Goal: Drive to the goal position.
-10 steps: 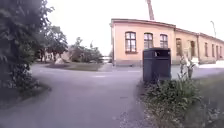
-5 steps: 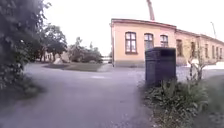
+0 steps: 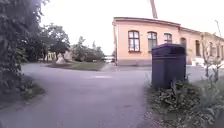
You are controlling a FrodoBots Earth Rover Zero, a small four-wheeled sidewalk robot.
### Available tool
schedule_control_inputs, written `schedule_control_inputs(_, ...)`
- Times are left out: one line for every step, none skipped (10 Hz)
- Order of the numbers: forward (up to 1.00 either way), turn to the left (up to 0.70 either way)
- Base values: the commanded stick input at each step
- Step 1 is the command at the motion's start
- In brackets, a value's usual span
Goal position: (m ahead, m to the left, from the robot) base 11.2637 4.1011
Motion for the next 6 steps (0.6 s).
schedule_control_inputs(0.44, 0.27)
schedule_control_inputs(0.44, 0.25)
schedule_control_inputs(0.44, 0.12)
schedule_control_inputs(0.44, 0.03)
schedule_control_inputs(0.44, 0.02)
schedule_control_inputs(0.44, 0.02)
